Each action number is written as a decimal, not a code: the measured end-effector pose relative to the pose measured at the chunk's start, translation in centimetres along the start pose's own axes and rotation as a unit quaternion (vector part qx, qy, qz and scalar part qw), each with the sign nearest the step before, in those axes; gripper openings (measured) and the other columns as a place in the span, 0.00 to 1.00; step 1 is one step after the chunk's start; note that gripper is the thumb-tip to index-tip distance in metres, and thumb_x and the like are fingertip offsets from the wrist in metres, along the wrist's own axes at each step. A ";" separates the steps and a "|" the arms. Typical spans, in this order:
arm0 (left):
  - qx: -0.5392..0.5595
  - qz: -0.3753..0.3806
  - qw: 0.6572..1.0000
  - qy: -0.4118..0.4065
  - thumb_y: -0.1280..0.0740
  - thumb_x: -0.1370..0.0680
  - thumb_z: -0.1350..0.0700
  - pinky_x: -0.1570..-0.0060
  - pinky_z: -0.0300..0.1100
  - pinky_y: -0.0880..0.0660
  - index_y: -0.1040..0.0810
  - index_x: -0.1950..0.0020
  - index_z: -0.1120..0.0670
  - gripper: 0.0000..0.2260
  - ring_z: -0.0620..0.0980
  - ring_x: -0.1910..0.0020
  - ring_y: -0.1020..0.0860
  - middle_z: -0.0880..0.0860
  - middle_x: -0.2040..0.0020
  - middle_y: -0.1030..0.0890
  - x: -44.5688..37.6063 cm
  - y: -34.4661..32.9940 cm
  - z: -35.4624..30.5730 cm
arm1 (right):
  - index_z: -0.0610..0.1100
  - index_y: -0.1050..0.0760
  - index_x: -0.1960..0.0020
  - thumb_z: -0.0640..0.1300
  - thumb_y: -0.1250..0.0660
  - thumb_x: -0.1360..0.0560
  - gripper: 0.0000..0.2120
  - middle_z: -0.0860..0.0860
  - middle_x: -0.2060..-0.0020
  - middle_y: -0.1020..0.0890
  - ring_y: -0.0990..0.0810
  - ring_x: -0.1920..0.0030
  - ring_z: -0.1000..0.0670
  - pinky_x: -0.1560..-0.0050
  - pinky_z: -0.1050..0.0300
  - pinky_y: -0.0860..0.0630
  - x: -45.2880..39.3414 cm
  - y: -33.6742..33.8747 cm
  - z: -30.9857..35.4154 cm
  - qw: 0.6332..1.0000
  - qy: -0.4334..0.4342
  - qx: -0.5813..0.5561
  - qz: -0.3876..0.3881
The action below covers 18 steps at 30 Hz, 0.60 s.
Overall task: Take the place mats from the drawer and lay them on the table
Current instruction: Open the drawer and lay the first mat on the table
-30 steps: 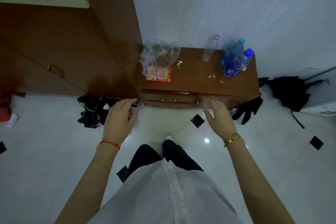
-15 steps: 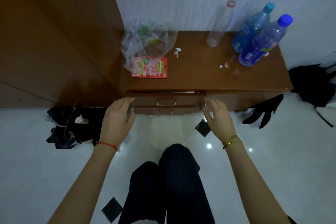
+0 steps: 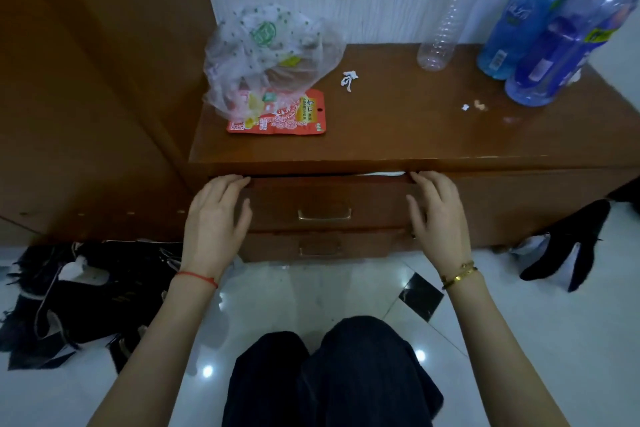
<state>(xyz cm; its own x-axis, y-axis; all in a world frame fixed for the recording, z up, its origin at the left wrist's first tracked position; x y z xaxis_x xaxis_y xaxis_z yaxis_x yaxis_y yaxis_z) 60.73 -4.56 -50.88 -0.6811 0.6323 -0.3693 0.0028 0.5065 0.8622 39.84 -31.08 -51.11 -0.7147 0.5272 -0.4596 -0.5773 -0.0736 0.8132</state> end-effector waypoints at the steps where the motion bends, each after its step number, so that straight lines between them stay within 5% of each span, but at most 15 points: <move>1: 0.000 -0.010 1.000 -0.001 0.35 0.23 0.60 0.37 0.51 0.29 0.25 0.35 0.59 0.15 0.55 0.39 0.26 0.57 0.40 0.23 0.1 -0.1 0.1 | 0.39 0.29 0.34 0.40 0.38 0.21 0.17 0.44 0.40 0.26 0.29 0.37 0.46 0.33 0.51 0.32 0.1 -0.2 0.0 1.000 0.000 0.002 -0.008; 18: 0.027 -0.019 0.999 -0.027 0.36 0.21 0.59 0.32 0.49 0.33 0.26 0.34 0.59 0.16 0.54 0.36 0.28 0.56 0.38 0.24 9.0 2.6 -0.4 | 0.39 0.30 0.33 0.39 0.36 0.22 0.18 0.43 0.39 0.26 0.31 0.33 0.45 0.31 0.51 0.35 9.8 3.2 2.3 0.999 -0.006 0.011 -0.031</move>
<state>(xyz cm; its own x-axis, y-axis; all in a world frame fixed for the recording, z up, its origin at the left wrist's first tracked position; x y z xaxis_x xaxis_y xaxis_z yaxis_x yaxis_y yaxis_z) 54.35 2.23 -51.83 -0.6416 0.6414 -0.4206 0.0184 0.5611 0.8276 31.88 -24.19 -52.20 -0.6729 0.5400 -0.5055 -0.6117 -0.0221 0.7907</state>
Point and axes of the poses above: each hand's wrist, its own x-axis away from the middle knuckle, its own y-axis out of the back of the hand, z = x × y, the point moved 7 cm from there along -x, towards the middle knuckle
